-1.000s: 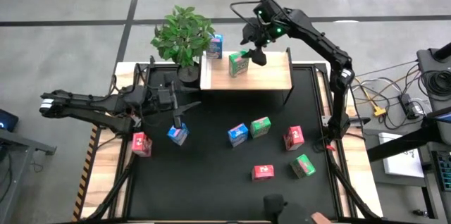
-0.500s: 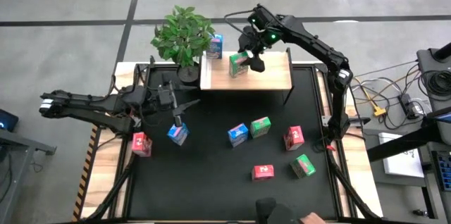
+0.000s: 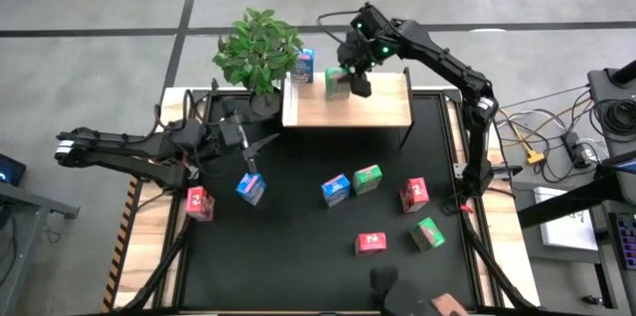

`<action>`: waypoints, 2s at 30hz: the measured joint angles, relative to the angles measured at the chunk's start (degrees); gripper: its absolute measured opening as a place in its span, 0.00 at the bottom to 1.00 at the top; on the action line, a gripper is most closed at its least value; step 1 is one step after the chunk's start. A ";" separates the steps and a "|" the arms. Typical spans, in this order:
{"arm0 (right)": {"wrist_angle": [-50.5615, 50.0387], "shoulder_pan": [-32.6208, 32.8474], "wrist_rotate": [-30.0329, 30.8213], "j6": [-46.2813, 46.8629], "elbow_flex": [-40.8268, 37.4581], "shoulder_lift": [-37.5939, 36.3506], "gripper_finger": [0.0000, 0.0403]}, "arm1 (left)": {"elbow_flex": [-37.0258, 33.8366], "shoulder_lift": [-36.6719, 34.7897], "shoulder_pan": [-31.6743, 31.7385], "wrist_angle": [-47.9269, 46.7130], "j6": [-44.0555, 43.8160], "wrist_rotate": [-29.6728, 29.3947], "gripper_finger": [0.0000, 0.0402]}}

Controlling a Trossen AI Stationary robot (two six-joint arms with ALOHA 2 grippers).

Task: Stack cereal on shelf
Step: Put the bottom green cereal box on the shelf, then put the top green cereal box on the shelf, aligned with the other green cereal box

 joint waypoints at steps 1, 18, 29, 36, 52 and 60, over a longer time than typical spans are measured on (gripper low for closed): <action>0.78 -0.69 0.05 -0.01 0.00 0.00 0.38 | 0.00 -0.06 0.00 0.02 0.00 0.01 0.46; 5.08 -6.38 -2.95 0.59 -2.45 -0.04 0.37 | 0.00 -0.09 -0.01 -0.24 -1.55 0.02 0.46; 7.21 -6.40 -1.60 0.63 -3.13 -0.04 0.50 | 0.00 -0.06 -0.01 -0.44 -1.57 0.04 0.46; 7.14 -6.40 -1.57 0.35 -2.74 -0.04 0.60 | 0.00 -0.06 -0.01 -0.50 -1.57 0.07 0.46; 2.77 5.01 -1.63 12.21 2.51 -9.69 0.50 | -2.71 3.39 -0.63 1.28 -11.99 5.25 0.46; -4.18 19.35 -0.76 15.15 -2.43 -13.96 0.43 | -2.67 5.96 -3.21 1.25 -12.72 5.25 0.46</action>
